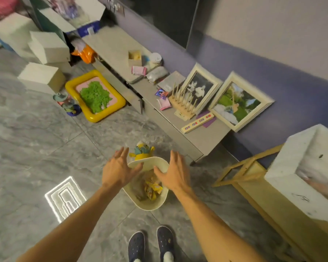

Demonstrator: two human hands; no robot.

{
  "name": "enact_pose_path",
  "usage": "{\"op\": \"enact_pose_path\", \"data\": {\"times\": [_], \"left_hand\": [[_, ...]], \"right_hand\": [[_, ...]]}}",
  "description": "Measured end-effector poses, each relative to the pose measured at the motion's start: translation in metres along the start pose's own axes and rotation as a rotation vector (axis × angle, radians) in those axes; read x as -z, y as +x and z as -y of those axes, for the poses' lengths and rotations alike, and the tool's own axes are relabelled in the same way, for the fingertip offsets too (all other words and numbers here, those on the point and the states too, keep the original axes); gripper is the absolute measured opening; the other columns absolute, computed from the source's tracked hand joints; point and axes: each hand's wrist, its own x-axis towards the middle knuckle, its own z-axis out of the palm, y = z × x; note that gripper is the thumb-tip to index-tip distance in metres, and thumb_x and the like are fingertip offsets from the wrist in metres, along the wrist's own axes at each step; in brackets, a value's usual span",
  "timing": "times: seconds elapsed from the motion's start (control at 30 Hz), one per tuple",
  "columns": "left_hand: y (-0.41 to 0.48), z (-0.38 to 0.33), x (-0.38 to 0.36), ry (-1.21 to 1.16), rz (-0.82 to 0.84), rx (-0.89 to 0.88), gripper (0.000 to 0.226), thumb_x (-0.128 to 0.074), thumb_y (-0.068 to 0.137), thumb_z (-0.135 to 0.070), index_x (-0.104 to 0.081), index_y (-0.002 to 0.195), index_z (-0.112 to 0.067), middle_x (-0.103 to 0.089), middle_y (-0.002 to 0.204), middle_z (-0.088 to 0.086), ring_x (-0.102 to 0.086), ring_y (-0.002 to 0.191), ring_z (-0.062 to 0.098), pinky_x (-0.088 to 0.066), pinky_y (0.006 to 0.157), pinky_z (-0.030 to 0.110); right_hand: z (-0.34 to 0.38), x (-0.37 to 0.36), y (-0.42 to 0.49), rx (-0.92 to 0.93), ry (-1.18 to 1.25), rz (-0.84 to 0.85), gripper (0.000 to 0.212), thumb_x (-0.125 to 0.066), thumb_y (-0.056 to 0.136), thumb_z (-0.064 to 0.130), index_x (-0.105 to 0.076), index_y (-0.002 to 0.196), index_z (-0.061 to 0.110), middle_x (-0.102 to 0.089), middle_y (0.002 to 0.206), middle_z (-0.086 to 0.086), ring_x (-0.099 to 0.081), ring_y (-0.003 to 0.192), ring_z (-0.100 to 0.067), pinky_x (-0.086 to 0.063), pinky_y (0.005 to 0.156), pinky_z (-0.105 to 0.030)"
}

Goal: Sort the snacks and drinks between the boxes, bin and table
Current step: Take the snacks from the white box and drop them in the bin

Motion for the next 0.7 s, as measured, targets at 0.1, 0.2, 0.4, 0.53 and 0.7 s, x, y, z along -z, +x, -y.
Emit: {"op": "enact_pose_path", "data": {"times": [0.1,0.2,0.4,0.53,0.7], "left_hand": [[-0.006,-0.024,0.064,-0.003,-0.102,-0.073,0.111,-0.05,0.082,-0.091,-0.026,0.167,-0.023,-0.024,0.174,0.004,-0.025,0.16,0.027,-0.035,0.123,0.05],[-0.017,-0.054,0.131,0.006,-0.2,-0.142,0.113,-0.045,0.081,-0.095,-0.027,0.166,-0.023,-0.028,0.173,0.004,-0.033,0.156,0.029,-0.04,0.12,0.051],[-0.046,-0.124,0.236,0.041,-0.345,-0.279,0.118,-0.03,0.078,-0.1,-0.036,0.162,-0.018,-0.044,0.165,0.008,-0.048,0.146,0.031,-0.047,0.115,0.048],[-0.062,-0.182,0.277,0.032,-0.4,-0.38,0.117,-0.031,0.078,-0.101,-0.038,0.161,-0.019,-0.046,0.163,0.009,-0.049,0.145,0.031,-0.047,0.115,0.049],[-0.076,-0.26,0.282,0.012,-0.344,-0.528,0.115,-0.03,0.076,-0.103,-0.044,0.155,-0.022,-0.052,0.157,0.008,-0.055,0.137,0.032,-0.049,0.111,0.052]], "right_hand": [[0.017,0.074,0.0,0.034,0.031,-0.042,0.114,-0.049,0.089,0.084,-0.017,0.169,0.01,-0.023,0.175,-0.016,-0.026,0.16,-0.034,-0.038,0.123,-0.049],[0.031,0.151,-0.007,0.031,0.107,-0.111,0.111,-0.05,0.087,0.086,-0.018,0.168,0.017,-0.03,0.173,-0.009,-0.038,0.153,-0.031,-0.05,0.111,-0.05],[0.044,0.288,-0.048,-0.019,0.161,-0.348,0.089,-0.057,0.088,0.081,-0.038,0.153,0.023,-0.057,0.143,-0.003,-0.06,0.12,-0.021,-0.056,0.082,-0.034],[0.028,0.352,-0.08,-0.102,0.214,-0.442,0.105,-0.044,0.08,0.092,-0.037,0.158,0.022,-0.053,0.152,-0.006,-0.057,0.133,-0.027,-0.057,0.1,-0.046],[-0.034,0.389,-0.116,-0.239,0.198,-0.568,0.098,-0.049,0.09,0.085,-0.034,0.162,0.019,-0.047,0.16,-0.009,-0.051,0.141,-0.031,-0.049,0.107,-0.044]]}}
